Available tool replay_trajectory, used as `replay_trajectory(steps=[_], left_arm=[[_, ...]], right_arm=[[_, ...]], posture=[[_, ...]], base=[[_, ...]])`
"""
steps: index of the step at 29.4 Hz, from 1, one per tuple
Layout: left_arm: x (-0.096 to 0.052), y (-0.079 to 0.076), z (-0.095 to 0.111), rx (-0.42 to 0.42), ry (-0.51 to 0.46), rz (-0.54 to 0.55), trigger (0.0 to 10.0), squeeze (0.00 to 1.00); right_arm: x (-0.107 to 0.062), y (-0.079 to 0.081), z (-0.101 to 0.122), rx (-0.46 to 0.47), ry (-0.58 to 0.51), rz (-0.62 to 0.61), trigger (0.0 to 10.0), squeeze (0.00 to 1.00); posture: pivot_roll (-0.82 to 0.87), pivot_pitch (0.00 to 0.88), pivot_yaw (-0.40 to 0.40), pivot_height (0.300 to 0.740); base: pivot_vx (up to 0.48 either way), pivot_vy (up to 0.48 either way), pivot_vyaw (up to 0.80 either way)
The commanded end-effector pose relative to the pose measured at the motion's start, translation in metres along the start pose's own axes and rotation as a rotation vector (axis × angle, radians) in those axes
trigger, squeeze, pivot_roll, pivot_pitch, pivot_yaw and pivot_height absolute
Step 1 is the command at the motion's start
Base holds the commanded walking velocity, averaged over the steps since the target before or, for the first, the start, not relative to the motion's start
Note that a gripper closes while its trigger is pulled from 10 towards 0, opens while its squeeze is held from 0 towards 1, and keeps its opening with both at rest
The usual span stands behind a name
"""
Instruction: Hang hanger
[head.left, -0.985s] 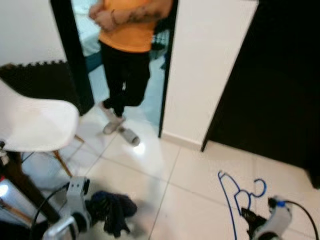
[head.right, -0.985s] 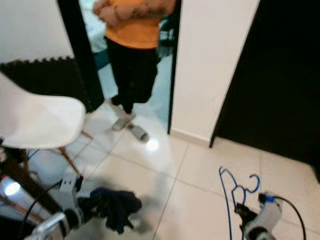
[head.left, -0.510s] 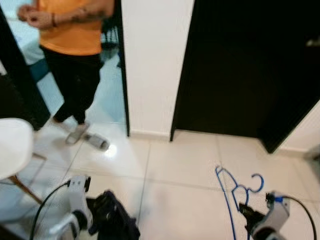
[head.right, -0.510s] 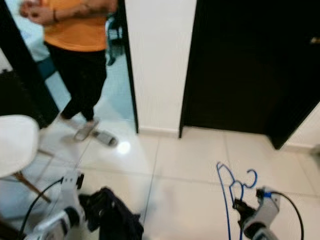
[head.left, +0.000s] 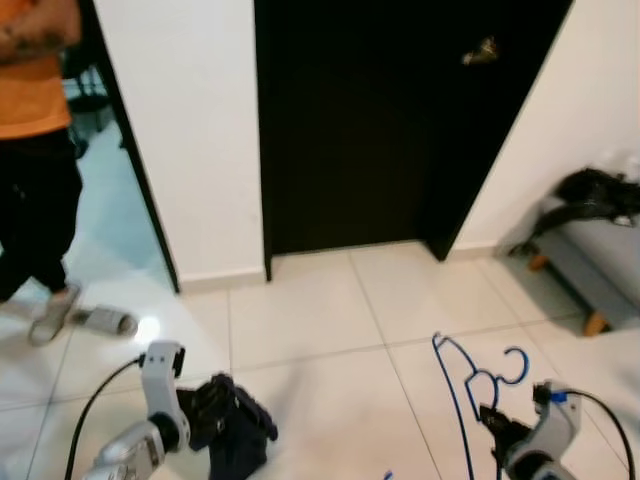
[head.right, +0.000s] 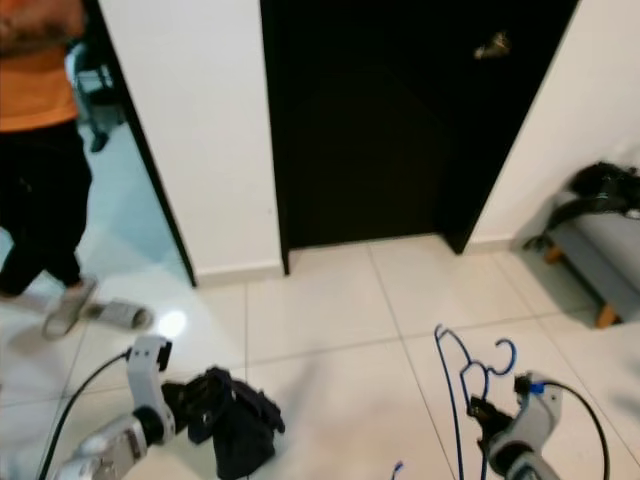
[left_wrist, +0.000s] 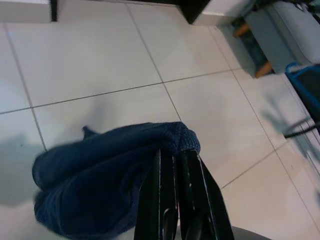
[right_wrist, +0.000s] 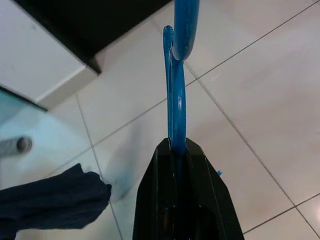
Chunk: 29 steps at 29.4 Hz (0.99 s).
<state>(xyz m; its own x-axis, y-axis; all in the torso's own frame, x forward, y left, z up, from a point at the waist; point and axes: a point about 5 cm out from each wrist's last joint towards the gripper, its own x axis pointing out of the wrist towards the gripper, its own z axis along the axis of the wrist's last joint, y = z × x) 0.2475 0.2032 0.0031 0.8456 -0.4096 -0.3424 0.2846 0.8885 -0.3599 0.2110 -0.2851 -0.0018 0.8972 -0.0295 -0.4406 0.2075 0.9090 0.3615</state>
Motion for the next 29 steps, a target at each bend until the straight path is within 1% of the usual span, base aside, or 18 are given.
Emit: replay_trajectory(steps=[1, 6, 8, 9, 10, 12, 13, 14, 16, 18, 19, 20, 21, 23, 24, 26, 27, 29], left_arm=[[-0.002, 0.003, -0.003, -0.004, 0.008, 0.010, 10.0, 0.00], [-0.001, 0.005, 0.000, 0.006, -0.001, 0.039, 10.0, 0.00], [0.005, 0.008, 0.009, 0.073, 0.003, 0.077, 10.0, 0.00], [0.005, 0.008, 0.009, 0.073, 0.003, 0.077, 10.0, 0.00], [0.009, 0.008, 0.018, 0.114, -0.004, 0.086, 10.0, 0.00], [0.009, 0.008, 0.018, 0.114, -0.004, 0.086, 10.0, 0.00], [0.019, 0.007, 0.046, 0.171, -0.052, 0.092, 10.0, 0.00], [0.023, 0.005, 0.058, 0.193, -0.076, 0.083, 10.0, 0.00], [0.027, 0.002, 0.075, 0.236, -0.097, 0.069, 10.0, 0.00], [0.029, 0.000, 0.081, 0.258, -0.100, 0.065, 10.0, 0.00], [0.033, -0.003, 0.092, 0.269, -0.103, 0.062, 10.0, 0.00], [0.038, -0.006, 0.102, 0.249, -0.108, 0.065, 10.0, 0.00], [0.038, -0.006, 0.102, 0.249, -0.108, 0.065, 10.0, 0.00], [0.052, -0.023, 0.133, 0.208, -0.141, 0.058, 10.0, 0.00], [0.052, -0.023, 0.133, 0.208, -0.141, 0.058, 10.0, 0.00], [0.063, -0.038, 0.158, 0.165, -0.156, 0.064, 10.0, 0.00], [0.063, -0.038, 0.158, 0.165, -0.156, 0.064, 10.0, 0.00], [0.073, -0.053, 0.176, 0.087, -0.133, 0.045, 10.0, 0.00]], right_arm=[[-0.003, -0.001, -0.009, 0.016, 0.025, -0.005, 10.0, 0.00], [-0.003, 0.000, -0.009, 0.010, 0.029, 0.003, 10.0, 0.00], [-0.003, 0.001, -0.009, -0.001, 0.032, 0.012, 10.0, 0.00], [-0.003, 0.001, -0.009, -0.001, 0.032, 0.012, 10.0, 0.00], [-0.002, 0.001, -0.009, -0.004, 0.032, 0.016, 10.0, 0.00], [-0.002, 0.001, -0.009, -0.004, 0.032, 0.016, 10.0, 0.00], [-0.001, 0.003, -0.010, -0.020, 0.037, 0.032, 10.0, 0.00], [-0.001, 0.004, -0.009, -0.026, 0.038, 0.038, 10.0, 0.00], [0.001, 0.007, -0.009, -0.043, 0.037, 0.047, 10.0, 0.00], [0.002, 0.008, -0.008, -0.053, 0.036, 0.052, 10.0, 0.00], [0.004, 0.012, -0.006, -0.121, 0.044, 0.062, 10.0, 0.00], [0.008, 0.017, -0.004, -0.186, 0.047, 0.075, 10.0, 0.00], [0.008, 0.017, -0.004, -0.186, 0.047, 0.075, 10.0, 0.00], [0.019, 0.036, 0.021, -0.312, -0.005, 0.129, 10.0, 0.00], [0.019, 0.036, 0.021, -0.312, -0.005, 0.129, 10.0, 0.00], [0.027, 0.057, 0.051, -0.384, -0.082, 0.189, 10.0, 0.00], [0.027, 0.057, 0.051, -0.384, -0.082, 0.189, 10.0, 0.00], [0.032, 0.075, 0.075, -0.479, -0.126, 0.247, 10.0, 0.00]], posture=[[0.07, 0.064, -0.027, 0.740], [0.07, 0.066, -0.030, 0.740], [0.06, 0.066, -0.029, 0.740], [0.06, 0.066, -0.029, 0.740], [0.06, 0.066, -0.029, 0.740], [0.06, 0.066, -0.029, 0.740], [0.06, 0.068, -0.026, 0.740], [0.06, 0.068, -0.024, 0.740], [0.06, 0.068, -0.024, 0.740], [0.06, 0.068, -0.024, 0.740], [0.06, 0.070, -0.023, 0.740], [0.06, 0.070, -0.018, 0.740], [0.06, 0.070, -0.018, 0.740], [0.06, 0.068, -0.012, 0.740], [0.06, 0.068, -0.012, 0.740], [0.05, 0.066, -0.009, 0.740], [0.05, 0.066, -0.009, 0.740], [0.05, 0.066, -0.008, 0.740]], base=[[0.000, 0.000, -0.79], [0.000, 0.000, -0.79], [0.000, 0.000, -0.79], [0.000, 0.000, -0.79], [0.000, 0.000, -0.79], [0.000, 0.000, -0.79], [0.000, 0.000, -0.79], [0.000, 0.000, -0.79], [0.000, 0.000, -0.79], [0.000, 0.000, -0.79], [0.000, 0.000, -0.79], [0.000, 0.000, -0.80], [0.000, 0.000, -0.80], [0.000, 0.000, -0.79], [0.000, 0.000, -0.79], [0.000, 0.000, -0.79], [0.000, 0.000, -0.79], [0.000, 0.000, -0.79]])
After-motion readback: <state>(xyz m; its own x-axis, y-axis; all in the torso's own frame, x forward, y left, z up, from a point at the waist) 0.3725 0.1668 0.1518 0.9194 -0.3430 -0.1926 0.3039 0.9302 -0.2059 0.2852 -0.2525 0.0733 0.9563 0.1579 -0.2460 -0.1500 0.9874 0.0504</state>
